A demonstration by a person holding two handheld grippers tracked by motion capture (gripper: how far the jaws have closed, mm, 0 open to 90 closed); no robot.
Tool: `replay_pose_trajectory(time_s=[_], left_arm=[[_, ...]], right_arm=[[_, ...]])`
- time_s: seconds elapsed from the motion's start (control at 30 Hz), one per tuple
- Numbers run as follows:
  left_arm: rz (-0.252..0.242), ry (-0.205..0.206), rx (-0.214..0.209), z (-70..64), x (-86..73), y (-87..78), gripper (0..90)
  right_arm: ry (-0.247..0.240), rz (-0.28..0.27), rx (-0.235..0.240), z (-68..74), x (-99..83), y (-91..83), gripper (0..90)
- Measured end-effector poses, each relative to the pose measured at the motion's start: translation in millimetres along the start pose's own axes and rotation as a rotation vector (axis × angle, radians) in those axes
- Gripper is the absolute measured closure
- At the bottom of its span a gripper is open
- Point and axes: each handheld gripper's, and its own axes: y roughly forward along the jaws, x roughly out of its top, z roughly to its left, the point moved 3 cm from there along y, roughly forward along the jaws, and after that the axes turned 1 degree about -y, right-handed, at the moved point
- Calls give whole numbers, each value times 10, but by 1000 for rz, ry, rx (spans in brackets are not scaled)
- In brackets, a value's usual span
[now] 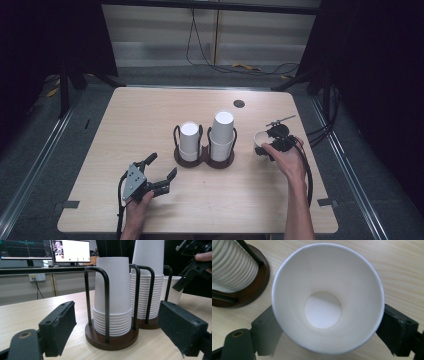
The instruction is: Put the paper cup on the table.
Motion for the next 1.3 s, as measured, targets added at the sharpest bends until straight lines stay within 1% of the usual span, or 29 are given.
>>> replay_pose_trajectory(time_s=[0.07,0.2,0.23,0.27,0.33,0.37,0.43,0.57,0.6,0.63,0.67,0.7,0.8,0.87,1.0,1.1,1.2,1.23,1.27,1.3], left_arm=[[0,2,3,-2,0,0,152],[0,1,13,-5,0,-1,151],[2,1,6,-7,0,2,152],[1,0,17,-7,0,1,151],[5,3,15,-6,1,3,151],[4,1,20,-7,1,2,152],[4,2,17,-5,1,2,151],[4,-2,15,-2,0,2,151],[3,-4,17,1,0,2,151],[2,-7,17,2,0,3,151],[2,-8,17,2,0,3,151],[2,-8,16,2,0,3,151],[5,-2,15,0,0,1,151],[2,-5,18,1,0,3,151],[2,-6,19,2,0,3,151],[1,-6,20,4,0,1,151],[3,-9,22,5,-1,1,151],[0,-12,25,7,-1,4,151],[0,-13,24,8,-1,2,152],[-1,-12,24,6,-1,3,152]], right_arm=[[13,-22,10,8,-15,-15,150],[24,-55,-11,41,-50,-43,151],[31,-55,-16,46,-68,-43,150],[31,-59,-19,54,-85,-45,149],[31,-68,-16,69,-105,-57,148],[28,-79,-29,87,-114,-81,147],[31,-104,-58,110,-139,-107,145],[64,-144,-47,129,-257,-109,145],[84,-159,-43,125,-282,-117,136],[101,-193,-38,123,-318,-124,136],[107,-206,-36,133,-348,-128,137],[110,-210,-40,141,-368,-127,135],[127,-245,-50,183,-442,-132,135],[131,-271,-64,211,-473,-148,135],[140,-353,-73,288,-560,-211,146],[137,-385,-114,356,-622,-223,168],[122,-404,-137,440,-676,-217,165],[125,-414,-134,459,-688,-215,157],[138,-436,-100,491,-713,-213,131],[145,-458,-79,513,-734,-214,137]])
